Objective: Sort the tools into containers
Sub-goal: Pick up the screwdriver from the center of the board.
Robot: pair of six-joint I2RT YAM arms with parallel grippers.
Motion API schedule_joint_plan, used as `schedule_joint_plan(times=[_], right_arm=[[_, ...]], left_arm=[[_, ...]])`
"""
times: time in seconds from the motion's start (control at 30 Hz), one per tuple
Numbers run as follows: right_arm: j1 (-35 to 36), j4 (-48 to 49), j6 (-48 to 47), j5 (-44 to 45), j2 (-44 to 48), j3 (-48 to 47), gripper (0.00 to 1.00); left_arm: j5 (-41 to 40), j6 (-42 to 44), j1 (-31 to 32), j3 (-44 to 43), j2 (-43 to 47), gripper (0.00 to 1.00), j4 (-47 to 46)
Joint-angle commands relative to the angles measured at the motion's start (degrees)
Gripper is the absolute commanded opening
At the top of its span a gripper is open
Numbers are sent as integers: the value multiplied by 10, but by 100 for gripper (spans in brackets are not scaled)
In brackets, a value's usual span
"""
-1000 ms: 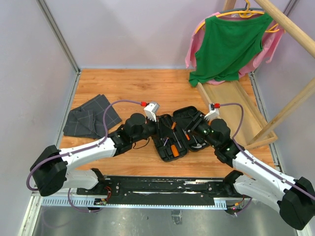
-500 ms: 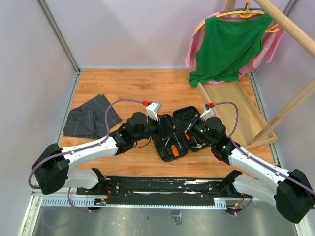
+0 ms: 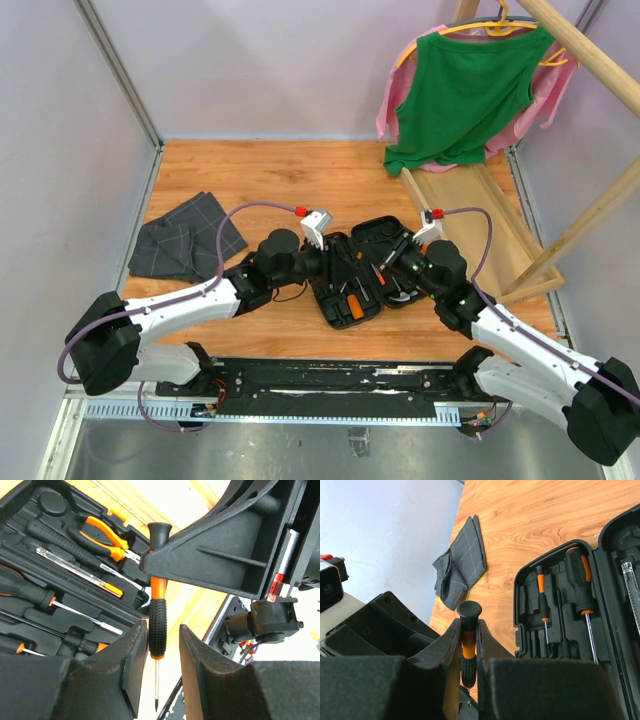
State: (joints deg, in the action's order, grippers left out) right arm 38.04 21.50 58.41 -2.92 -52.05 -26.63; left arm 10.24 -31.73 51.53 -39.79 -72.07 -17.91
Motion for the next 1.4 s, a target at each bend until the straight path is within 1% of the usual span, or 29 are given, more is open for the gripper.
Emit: schedule_joint_plan(times=[0.0, 0.27, 0.33, 0.6, 0.73, 0.8, 0.83, 0.87, 0.9, 1.0, 1.03, 1.1, 1.17, 1.37], right_arm=[[-8, -15, -22, 28, 22, -16, 1], [-8, -25, -24, 34, 37, -14, 1], [-8, -25, -23, 35, 39, -13, 1], [-8, -29, -27, 44, 51, -8, 1], [-8, -31, -28, 43, 49, -8, 2], [-8, -34, -29, 42, 47, -9, 4], [-8, -36, -29, 43, 47, -8, 7], [-8, -39, -29, 43, 47, -9, 12], [-8, -41, -29, 44, 47, -9, 19], [-8, -47, -29, 44, 47, -10, 43], [-8, -47, -28, 44, 48, -9, 47], [-8, -47, -26, 42, 49, -8, 50], [-8, -45, -24, 37, 49, -6, 50], [-8, -24, -21, -7, 34, -7, 42]], left_arm=[[27, 6, 5, 9, 0, 37, -17], [52, 7, 5, 24, 0, 36, -16], [56, 5, 5, 28, -1, 35, -17], [61, 4, 5, 36, 4, 24, -16], [58, 4, 5, 34, 3, 11, -16], [57, 4, 5, 33, 2, 4, -16], [56, 4, 5, 33, 2, 2, -17], [55, 4, 5, 31, 2, 1, -16], [52, 4, 5, 31, 2, 1, -16], [36, -2, 5, 30, 4, 1, -16], [27, -5, 5, 30, 5, 1, -14], [5, -13, 5, 27, 7, 1, -6], [-10, -20, 4, 28, 8, 0, -6], [-32, -38, 5, 24, 10, 0, -12]])
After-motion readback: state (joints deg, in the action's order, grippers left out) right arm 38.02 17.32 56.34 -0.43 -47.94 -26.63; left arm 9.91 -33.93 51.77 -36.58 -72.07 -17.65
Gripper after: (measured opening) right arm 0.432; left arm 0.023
